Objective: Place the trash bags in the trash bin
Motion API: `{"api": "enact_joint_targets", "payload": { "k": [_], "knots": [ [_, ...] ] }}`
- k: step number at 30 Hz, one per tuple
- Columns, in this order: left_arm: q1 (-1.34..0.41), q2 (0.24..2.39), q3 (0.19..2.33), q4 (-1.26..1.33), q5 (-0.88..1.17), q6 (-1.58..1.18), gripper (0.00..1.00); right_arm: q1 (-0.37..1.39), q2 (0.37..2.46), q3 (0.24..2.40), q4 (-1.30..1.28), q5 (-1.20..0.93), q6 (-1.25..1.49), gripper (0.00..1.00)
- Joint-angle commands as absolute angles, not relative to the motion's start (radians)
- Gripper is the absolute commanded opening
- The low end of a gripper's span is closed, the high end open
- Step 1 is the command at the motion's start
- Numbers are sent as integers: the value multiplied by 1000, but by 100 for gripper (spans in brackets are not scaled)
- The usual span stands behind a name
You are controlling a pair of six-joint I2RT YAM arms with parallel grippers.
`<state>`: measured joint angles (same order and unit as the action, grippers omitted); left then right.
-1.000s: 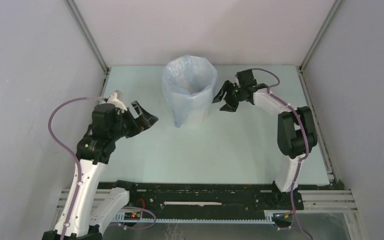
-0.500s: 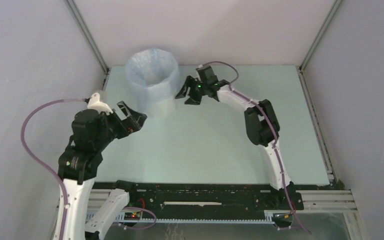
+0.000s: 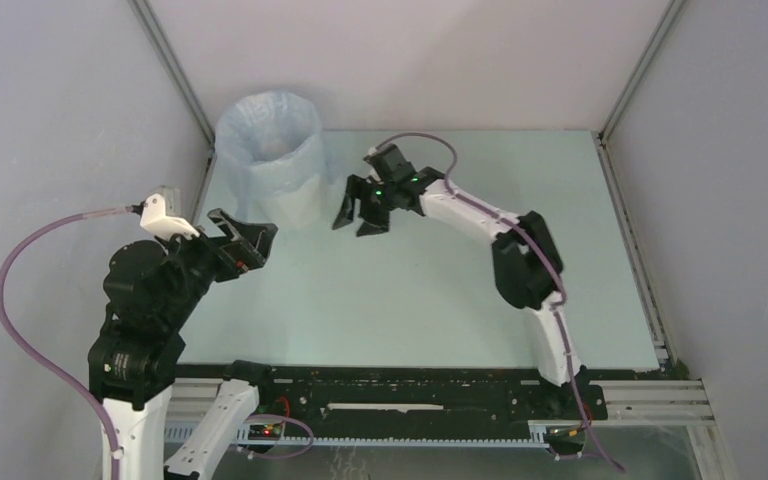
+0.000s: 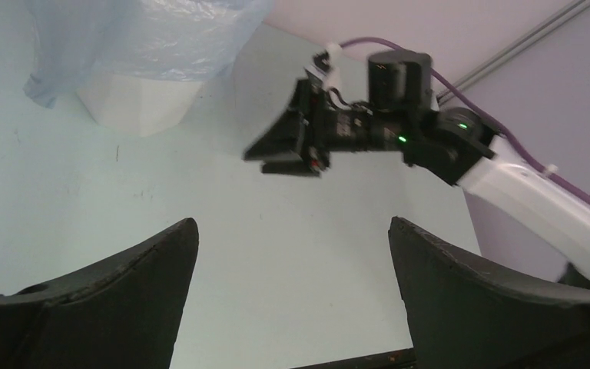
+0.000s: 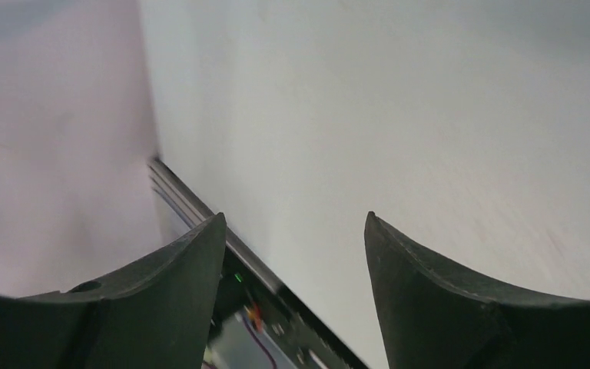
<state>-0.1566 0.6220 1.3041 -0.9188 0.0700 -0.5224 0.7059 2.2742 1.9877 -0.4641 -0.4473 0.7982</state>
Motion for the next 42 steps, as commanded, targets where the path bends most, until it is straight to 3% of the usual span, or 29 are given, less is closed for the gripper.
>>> {"api": "enact_joint_targets", "payload": {
  "k": [1,8,9,11,14,26,42],
  "knots": [
    [-160,623,1353,-841,67,-502,99,665,1900,1756,-622,-344,596,77],
    [-160,655,1447,-794,55,-539,100,613,1348,1481,-830,-167,438,83],
    [-160,668,1481,-799,53,-550,100,606,1274,1482,-863,-147,429,85],
    [-160,695,1549,-807,62,-566,100,600,1131,1513,-934,-77,418,99],
    [-160,732,1646,-817,75,-571,100,595,981,1635,-1061,12,400,100],
    [-160,776,1775,-834,81,-573,100,597,858,2009,-1322,150,442,100],
    [-160,724,1767,-866,42,-615,100,597,841,2016,-1291,109,463,100]
  ]
}}
